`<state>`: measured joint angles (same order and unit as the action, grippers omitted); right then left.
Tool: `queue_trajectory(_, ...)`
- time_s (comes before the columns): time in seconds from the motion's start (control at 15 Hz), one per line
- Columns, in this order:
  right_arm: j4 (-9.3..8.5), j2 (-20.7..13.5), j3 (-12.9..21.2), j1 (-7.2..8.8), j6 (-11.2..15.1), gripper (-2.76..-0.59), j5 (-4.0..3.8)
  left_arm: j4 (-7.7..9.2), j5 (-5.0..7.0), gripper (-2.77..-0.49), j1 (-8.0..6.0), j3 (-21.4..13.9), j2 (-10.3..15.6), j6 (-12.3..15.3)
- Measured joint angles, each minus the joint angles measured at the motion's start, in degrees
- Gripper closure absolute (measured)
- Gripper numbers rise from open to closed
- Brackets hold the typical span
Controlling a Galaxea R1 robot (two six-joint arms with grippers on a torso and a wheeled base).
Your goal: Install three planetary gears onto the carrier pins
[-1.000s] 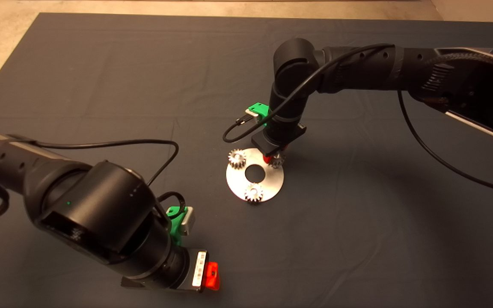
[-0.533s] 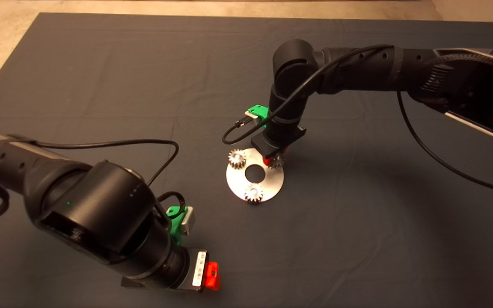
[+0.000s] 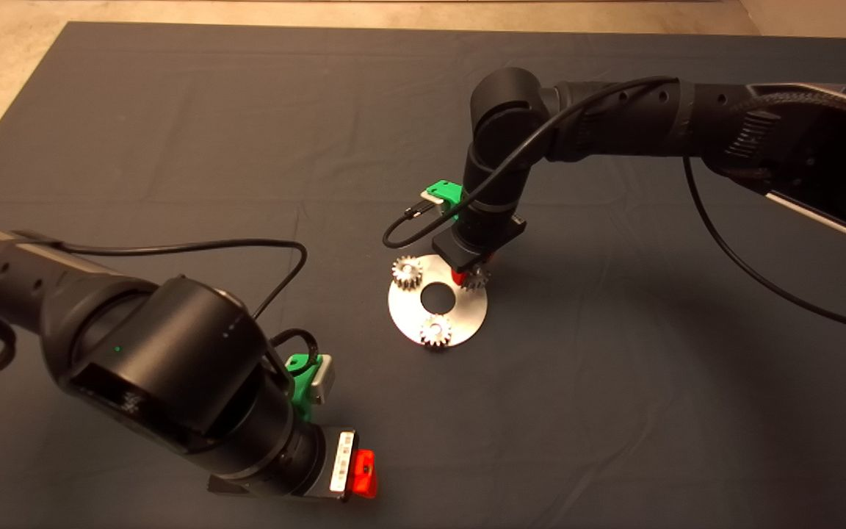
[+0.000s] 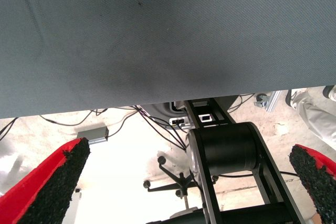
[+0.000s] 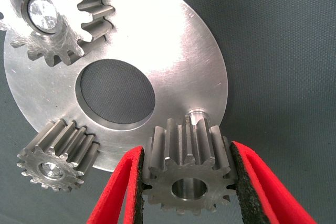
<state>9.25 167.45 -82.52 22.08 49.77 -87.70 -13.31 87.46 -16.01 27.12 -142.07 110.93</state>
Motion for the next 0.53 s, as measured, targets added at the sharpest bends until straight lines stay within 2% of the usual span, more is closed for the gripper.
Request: queue_trajectory(0.53,0.69,0.3,1.0,-0.02,-0.2,-0.97,0.01,-0.01,-0.01,-2.76,-0.01,0.0,0.0,0.0)
